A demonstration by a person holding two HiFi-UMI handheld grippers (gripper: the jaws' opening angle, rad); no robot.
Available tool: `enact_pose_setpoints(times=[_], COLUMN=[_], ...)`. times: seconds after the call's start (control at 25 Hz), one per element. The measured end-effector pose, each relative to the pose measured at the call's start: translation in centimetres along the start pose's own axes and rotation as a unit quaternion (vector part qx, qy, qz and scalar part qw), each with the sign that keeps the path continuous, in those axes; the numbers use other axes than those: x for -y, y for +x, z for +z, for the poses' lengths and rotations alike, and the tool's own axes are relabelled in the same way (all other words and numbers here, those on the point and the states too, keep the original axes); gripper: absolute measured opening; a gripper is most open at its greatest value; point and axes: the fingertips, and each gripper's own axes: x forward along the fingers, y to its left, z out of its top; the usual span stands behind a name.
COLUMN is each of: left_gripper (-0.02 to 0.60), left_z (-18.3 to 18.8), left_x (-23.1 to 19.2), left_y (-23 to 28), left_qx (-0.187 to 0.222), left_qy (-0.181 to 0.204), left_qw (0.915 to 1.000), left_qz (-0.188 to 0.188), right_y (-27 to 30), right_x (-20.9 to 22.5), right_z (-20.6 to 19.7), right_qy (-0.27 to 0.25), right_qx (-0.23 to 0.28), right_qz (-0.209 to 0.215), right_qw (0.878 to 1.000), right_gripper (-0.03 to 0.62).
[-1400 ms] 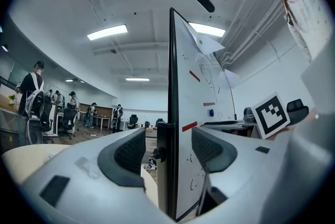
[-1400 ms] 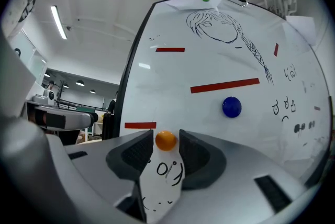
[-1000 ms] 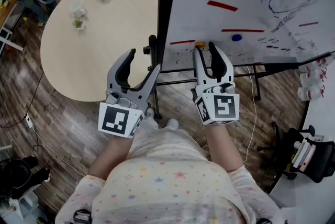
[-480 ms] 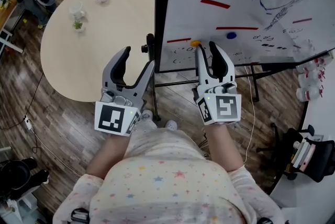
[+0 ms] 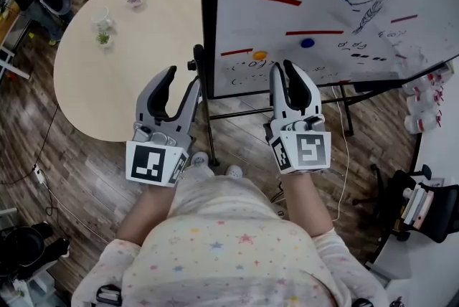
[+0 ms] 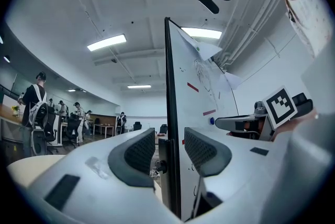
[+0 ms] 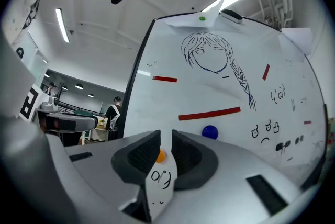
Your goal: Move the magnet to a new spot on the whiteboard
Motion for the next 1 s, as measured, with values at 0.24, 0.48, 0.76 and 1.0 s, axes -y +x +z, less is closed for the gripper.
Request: enact_pose_setpoints(times=[0.24,0.48,0.76,1.0], left_gripper=[0.135,0.100,0.046,0.032], left_z=[-0.5,-1.2,-2.0,-2.7], left_x=[0.6,1.2,1.8,1.8], left_y=[0.3,0.6,0.8,0.8], left_qx=[-0.008,-0.014,-0.019,-0.024], left_qy=[-0.007,-0.015,-0.032,-0.040], left_qw=[0.9999,0.9996,0.9988,0.9984], left_qz=[-0.008,-0.017,-0.031,-0.032], right_y=[-1.1,-2.0,-2.6,-2.8], right_x=[0.8,1.4,1.7,1.5], right_z=[-0.8,-0.9,-1.7,-2.6], right_qy=[0.004,0.008,0.020,0.026], right_qx=[-0.005,-0.005,-0.012,-0.022], right_qz=[-0.010,-0.017,-0.019,-0.019], right_qw=[1.000,1.000,1.000,0.999], right_gripper=[0.036,0.008,0.000,0.000])
